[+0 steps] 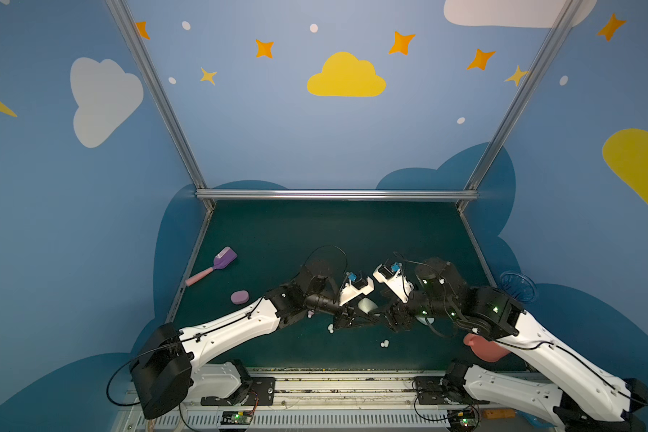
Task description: Insert the wireless bluetooth earbuds into the charging case
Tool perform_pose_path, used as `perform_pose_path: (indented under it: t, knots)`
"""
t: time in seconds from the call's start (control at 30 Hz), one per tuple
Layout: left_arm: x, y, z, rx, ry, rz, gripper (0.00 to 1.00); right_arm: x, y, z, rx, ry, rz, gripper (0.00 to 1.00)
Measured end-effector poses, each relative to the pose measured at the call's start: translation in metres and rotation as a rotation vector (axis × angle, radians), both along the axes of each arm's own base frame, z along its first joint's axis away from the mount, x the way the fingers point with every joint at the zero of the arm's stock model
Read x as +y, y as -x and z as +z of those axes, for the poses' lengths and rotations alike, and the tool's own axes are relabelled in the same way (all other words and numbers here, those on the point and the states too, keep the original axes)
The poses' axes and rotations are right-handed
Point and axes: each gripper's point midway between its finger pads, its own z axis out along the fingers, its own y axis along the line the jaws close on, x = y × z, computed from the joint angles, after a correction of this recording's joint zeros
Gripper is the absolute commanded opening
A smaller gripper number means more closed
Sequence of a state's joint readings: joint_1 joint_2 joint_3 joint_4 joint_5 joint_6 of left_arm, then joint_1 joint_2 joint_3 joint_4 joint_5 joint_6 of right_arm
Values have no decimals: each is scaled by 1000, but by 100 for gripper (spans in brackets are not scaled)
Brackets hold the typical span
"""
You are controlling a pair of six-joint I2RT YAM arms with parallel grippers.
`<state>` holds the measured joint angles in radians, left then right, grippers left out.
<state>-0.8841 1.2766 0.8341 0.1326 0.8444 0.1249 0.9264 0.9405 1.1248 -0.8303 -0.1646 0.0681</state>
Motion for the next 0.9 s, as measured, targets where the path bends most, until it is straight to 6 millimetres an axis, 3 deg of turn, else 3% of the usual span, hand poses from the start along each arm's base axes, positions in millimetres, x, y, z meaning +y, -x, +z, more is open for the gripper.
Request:
perform_pose_path:
  t: [0.27, 0.5, 0.67, 0.9]
  knots:
    - [0, -4, -2, -3, -10, 24, 14, -7, -7, 3, 0, -9, -41, 75]
    - [1, 4, -3, 16, -12, -14, 14, -25, -32, 11, -31, -13, -175, 75]
    - [1, 6, -3, 23, -15, -18, 14, -28, -37, 9, -22, -7, -199, 76]
    - [1, 6, -3, 25, -14, -20, 14, -29, -36, 10, -7, -16, -209, 89]
